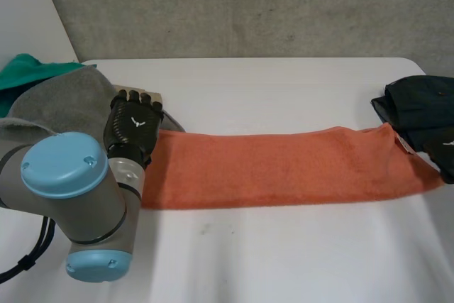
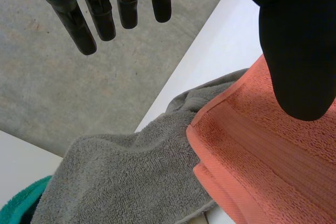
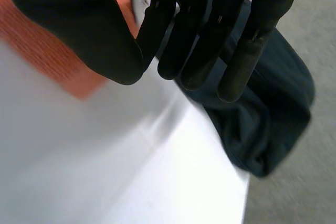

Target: Fold the laundry.

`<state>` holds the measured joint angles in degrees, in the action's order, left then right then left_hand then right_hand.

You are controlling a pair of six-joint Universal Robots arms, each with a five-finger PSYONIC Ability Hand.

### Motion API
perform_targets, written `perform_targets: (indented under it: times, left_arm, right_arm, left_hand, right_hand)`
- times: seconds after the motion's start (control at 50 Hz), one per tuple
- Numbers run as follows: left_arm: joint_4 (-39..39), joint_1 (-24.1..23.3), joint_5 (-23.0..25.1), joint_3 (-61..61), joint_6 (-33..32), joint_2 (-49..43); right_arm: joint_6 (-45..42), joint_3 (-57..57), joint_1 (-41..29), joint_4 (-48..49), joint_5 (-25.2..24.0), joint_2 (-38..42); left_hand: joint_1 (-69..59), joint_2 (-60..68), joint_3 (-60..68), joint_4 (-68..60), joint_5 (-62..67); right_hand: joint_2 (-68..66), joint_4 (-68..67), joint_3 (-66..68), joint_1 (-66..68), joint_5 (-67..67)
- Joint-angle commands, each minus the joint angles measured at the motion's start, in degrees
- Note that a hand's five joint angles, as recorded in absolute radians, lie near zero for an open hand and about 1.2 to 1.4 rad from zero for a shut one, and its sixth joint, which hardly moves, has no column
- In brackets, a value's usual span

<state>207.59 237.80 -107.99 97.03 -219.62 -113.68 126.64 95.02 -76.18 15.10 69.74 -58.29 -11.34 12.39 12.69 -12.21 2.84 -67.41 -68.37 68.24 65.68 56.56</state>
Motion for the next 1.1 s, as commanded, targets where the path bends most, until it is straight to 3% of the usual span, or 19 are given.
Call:
perform_targets:
  times: [0.02,0.18,0.2,0.22,0.24,0.26,0.28,0.3,0.34,0.44,0.72,0.76,0.8,0.86,0.96,1.1]
  left_arm:
    - [-0.1,-0.1,0.0,0.4,0.0,1.3]
    - [-0.1,-0.1,0.1,1.8,0.1,3.2]
    - [-0.1,-0.1,0.1,1.8,0.1,3.3]
    - [-0.1,-0.1,0.1,1.9,0.1,3.4]
    - [-0.1,-0.1,0.1,2.1,0.2,3.5]
    - [-0.1,-0.1,0.1,2.1,0.2,3.5]
    - [-0.1,-0.1,0.1,2.2,0.2,3.5]
    - [-0.1,-0.1,0.0,2.2,0.2,3.6]
    - [-0.1,-0.4,0.1,2.5,0.6,3.6]
    - [-0.2,-0.9,0.1,2.6,1.5,3.7]
    - [-0.4,-1.3,0.1,2.6,1.7,4.1]
    - [-0.4,-1.3,0.2,2.6,1.7,4.1]
    - [-0.4,-1.3,0.2,2.7,1.7,4.1]
    - [-0.3,-1.2,0.2,2.7,1.7,4.1]
    - [-0.4,-1.3,0.2,2.7,1.7,4.8]
    - [-0.6,-1.3,0.2,3.2,1.7,7.2]
  right_arm:
    - [-0.7,-0.2,5.3,-0.4,0.8,-1.7]
    - [-0.8,-0.7,9.6,-1.2,-1.1,-4.2]
    - [-0.5,-0.3,9.6,-1.5,-2.1,-4.5]
    - [-0.4,0.2,9.6,-1.7,-3.6,-4.6]
    - [0.0,1.0,9.6,-2.4,-8.4,-4.8]
    - [0.2,1.2,9.6,-2.7,-9.4,-4.9]
    - [0.8,1.7,9.6,-3.6,-13.7,-5.0]
    - [0.8,1.7,9.6,-3.6,-13.8,-5.0]
    - [2.0,2.4,9.8,-5.9,-20.4,-5.0]
    - [2.1,2.5,9.5,-9.5,-21.8,-4.6]
    - [1.5,0.0,7.5,-8.9,-20.1,1.6]
    - [1.2,-0.5,7.4,-8.2,-19.1,3.1]
    - [1.0,-1.1,7.4,-7.7,-18.1,3.6]
    - [1.3,-0.6,7.7,-5.0,-14.9,3.2]
    - [-0.2,1.6,9.4,3.7,-5.1,-0.5]
    - [-1.0,0.6,10.8,4.7,-0.5,-6.6]
  left_hand:
    - [0.5,-1.5,-1.8,1.3,-2.0]
    - [0.5,-1.5,-1.8,1.3,-2.0]
    - [0.5,-1.5,-1.8,1.3,-2.0]
    - [0.5,-1.5,-1.8,1.3,-2.0]
    - [0.5,-1.5,-1.8,1.3,-2.0]
    - [0.3,-1.3,-1.6,1.2,-1.8]
    - [0.3,-1.3,-1.6,1.2,-1.8]
    - [0.5,-1.5,-1.8,1.3,-2.0]
    - [0.3,-1.3,-1.6,1.2,-1.8]
    - [0.3,-1.3,-1.6,1.2,-1.8]
    - [0.1,-1.2,-1.5,1.0,-1.6]
    - [0.1,-1.2,-1.5,1.0,-1.6]
    - [0.1,-1.2,-1.5,1.0,-1.6]
    - [0.1,-1.2,-1.5,1.0,-1.6]
    - [0.1,-1.2,-1.5,1.0,-1.6]
    - [0.1,-1.2,-1.5,1.0,-1.6]
  right_hand:
    - [-12.6,-11.6,11.8,14.3,13.4]
    - [-11.3,-10.4,10.5,13.0,12.2]
    - [3.8,4.8,-4.7,-2.1,-3.0]
    - [16.5,17.5,-17.3,-14.8,-15.6]
    - [27.8,28.7,-28.6,-26.0,-26.9]
    - [27.9,28.9,-28.7,-26.2,-27.0]
    - [28.7,29.7,-29.5,-27.0,-27.9]
    - [28.7,29.7,-29.6,-27.0,-27.9]
    - [30.6,31.5,-31.4,-28.8,-29.7]
    - [33.6,34.6,-34.4,-31.9,-32.8]
    - [23.7,24.7,-24.5,-22.0,-22.9]
    - [12.3,13.3,-13.1,-10.6,-11.5]
    - [-12.5,-11.5,11.6,14.2,13.3]
    - [-12.6,-11.6,11.8,14.3,13.4]
    - [-12.6,-11.6,11.8,14.3,13.4]
    - [-12.6,-11.6,11.8,14.3,13.4]
